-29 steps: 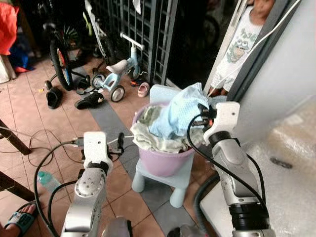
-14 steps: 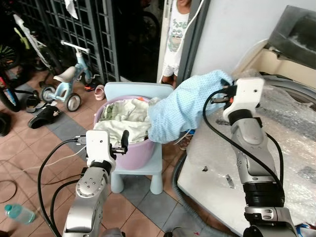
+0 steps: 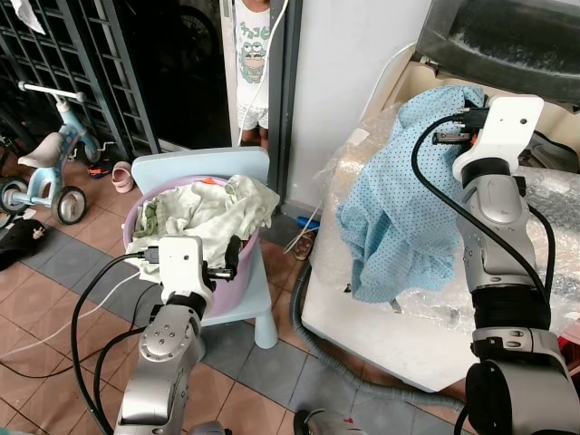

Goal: Clothes washing

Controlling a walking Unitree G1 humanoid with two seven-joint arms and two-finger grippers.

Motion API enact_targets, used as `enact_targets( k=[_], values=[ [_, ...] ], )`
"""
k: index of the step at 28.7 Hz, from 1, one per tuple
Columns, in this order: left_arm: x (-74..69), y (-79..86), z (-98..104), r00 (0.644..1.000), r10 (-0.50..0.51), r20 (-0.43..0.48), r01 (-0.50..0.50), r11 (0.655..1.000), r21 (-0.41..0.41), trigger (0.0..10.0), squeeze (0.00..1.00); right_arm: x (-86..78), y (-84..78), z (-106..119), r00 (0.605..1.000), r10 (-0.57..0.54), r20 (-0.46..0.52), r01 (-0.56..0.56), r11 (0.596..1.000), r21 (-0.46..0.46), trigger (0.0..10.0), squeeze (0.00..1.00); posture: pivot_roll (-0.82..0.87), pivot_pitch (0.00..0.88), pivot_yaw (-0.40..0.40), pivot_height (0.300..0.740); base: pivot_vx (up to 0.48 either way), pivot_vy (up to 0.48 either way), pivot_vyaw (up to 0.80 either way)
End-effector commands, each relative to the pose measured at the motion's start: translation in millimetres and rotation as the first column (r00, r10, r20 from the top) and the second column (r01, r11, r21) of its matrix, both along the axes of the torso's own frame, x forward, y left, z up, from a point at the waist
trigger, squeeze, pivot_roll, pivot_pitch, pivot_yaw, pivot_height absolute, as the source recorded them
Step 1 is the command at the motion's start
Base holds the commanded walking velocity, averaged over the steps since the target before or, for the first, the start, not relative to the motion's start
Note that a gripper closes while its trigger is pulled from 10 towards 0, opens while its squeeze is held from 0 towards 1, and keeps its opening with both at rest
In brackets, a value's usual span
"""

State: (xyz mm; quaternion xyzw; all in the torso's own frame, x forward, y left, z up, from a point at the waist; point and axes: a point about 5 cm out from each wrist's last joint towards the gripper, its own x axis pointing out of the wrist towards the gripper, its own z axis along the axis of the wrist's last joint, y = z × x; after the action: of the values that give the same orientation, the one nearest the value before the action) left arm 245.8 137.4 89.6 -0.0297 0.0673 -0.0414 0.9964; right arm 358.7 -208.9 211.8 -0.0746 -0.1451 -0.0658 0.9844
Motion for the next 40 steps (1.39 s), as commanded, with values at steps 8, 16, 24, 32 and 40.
enact_targets(
  k=[8,16,24,32,40],
  values=[
    [-0.9,-6.4,8,0.999,-0.029,0.031,0.029,1.0,-0.011,10.0,0.0,9.8,15.3,9,0.995,0.098,0.015,-0.097,0.994,-0.042,10.0,0.0,0.03,0.0,-0.035,0.74,0.261,0.0,-0.8],
    [0.2,-7.3,8,1.0,-0.001,0.028,0.001,1.0,-0.006,10.0,0.0,28.6,37.2,30,0.968,0.249,0.008,-0.248,0.967,-0.059,10.0,0.0,0.03,0.0,-0.033,0.74,0.099,0.0,-0.8],
    [3.8,-8.3,7,1.0,-0.01,0.024,0.01,1.0,-0.001,10.0,0.0,48.6,19.0,151,0.952,0.206,0.225,-0.209,0.978,-0.012,10.0,0.0,0.02,0.0,-0.036,0.74,0.0,0.0,-0.78],
    [3.6,-7.5,6,0.999,0.033,0.014,-0.033,0.999,-0.005,10.0,0.0,55.4,-7.4,124,0.988,0.115,0.102,-0.121,0.992,0.049,10.0,0.0,0.02,0.0,-0.049,0.74,0.0,0.0,-0.13],
    [4.7,-8.3,5,1.0,0.022,0.006,-0.022,1.0,-0.003,10.0,0.0,54.4,19.6,36,0.911,0.377,-0.166,-0.378,0.925,0.022,10.0,1.0,0.01,0.0,-0.034,0.74,0.0,0.0,0.0]
  ],
)
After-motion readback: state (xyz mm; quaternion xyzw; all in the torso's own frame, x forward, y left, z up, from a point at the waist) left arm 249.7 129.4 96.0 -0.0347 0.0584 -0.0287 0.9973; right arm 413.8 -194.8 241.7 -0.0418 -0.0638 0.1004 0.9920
